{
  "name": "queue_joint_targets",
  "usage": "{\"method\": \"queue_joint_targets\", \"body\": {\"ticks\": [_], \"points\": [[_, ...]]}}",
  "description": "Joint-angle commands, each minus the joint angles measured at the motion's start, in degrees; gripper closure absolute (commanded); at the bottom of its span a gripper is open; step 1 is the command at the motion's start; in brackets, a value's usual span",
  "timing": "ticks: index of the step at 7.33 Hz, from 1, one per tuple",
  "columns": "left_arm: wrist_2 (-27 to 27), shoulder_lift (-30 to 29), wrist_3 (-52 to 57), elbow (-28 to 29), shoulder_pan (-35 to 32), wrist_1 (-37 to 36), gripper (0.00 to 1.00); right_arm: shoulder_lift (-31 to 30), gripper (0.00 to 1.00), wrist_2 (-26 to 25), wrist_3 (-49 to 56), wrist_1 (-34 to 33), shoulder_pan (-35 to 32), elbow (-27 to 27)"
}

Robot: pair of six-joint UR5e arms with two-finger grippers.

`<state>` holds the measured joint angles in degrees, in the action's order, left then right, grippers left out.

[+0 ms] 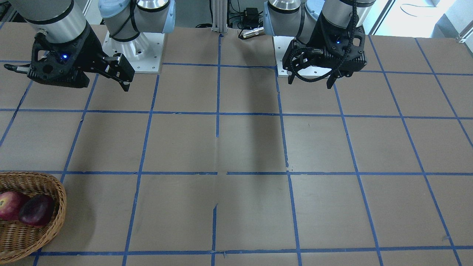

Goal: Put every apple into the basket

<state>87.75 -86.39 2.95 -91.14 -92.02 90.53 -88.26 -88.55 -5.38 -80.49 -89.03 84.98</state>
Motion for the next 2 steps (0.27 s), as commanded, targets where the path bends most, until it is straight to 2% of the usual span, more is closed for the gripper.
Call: {"method": "queue_joint_targets", "body": {"ticks": [1,2], "points": [[0.1,0.0,0.0,0.0,0.0,0.0,0.00,-0.1,0.00,1.1,-0.1,-0.1,0.0,-0.2],[0.1,0.0,0.0,0.0,0.0,0.1,0.00,-0.2,0.00,1.1,-0.2,-0.2,-0.2,0.0]]}}
